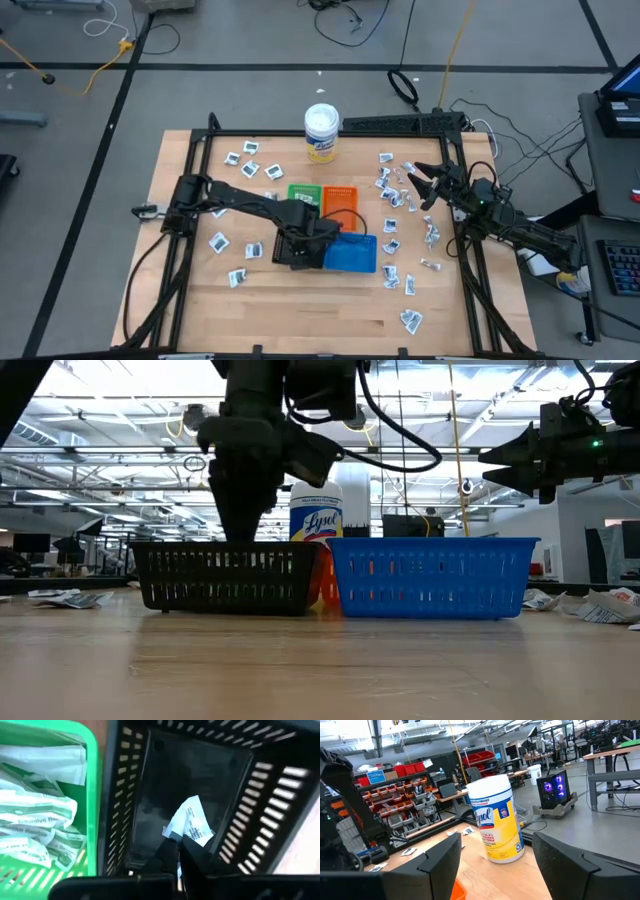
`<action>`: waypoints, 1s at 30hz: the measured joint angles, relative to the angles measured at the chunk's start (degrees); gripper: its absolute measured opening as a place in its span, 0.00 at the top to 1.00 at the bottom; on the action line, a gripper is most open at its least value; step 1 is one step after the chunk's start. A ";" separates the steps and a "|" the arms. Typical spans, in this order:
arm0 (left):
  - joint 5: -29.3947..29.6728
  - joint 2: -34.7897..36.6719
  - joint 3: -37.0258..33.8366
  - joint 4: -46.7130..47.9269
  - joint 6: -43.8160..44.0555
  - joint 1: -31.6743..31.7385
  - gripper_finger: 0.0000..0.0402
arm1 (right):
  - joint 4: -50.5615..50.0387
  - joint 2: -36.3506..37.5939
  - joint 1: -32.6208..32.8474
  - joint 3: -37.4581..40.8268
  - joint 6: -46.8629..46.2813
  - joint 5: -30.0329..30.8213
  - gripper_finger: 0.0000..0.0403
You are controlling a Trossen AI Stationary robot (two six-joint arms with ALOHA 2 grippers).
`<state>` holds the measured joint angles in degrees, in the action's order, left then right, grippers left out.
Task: Pick & Place First Aid Supplies
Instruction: Put the towelette pack into the black bin
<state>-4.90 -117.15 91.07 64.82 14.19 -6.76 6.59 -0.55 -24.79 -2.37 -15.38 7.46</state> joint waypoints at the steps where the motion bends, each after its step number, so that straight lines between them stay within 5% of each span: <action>1: -0.02 0.08 0.00 -0.48 0.68 0.00 0.97 | 0.02 0.02 0.02 0.00 0.00 0.00 0.40; 16: -1.85 2.96 0.00 -0.10 5.44 0.26 0.40 | 0.00 0.01 0.02 0.02 -0.02 -0.01 0.40; 22: -1.01 4.20 -0.22 3.08 10.78 -0.19 0.33 | 0.00 0.00 0.02 0.00 0.00 0.00 0.40; 30: -1.30 12.23 -11.05 1.47 16.46 -5.63 0.36 | 0.00 0.00 0.02 0.00 0.00 0.00 0.40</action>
<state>-6.20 -104.92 80.02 66.29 30.65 -12.39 6.59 -0.56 -24.77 -2.37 -15.38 7.46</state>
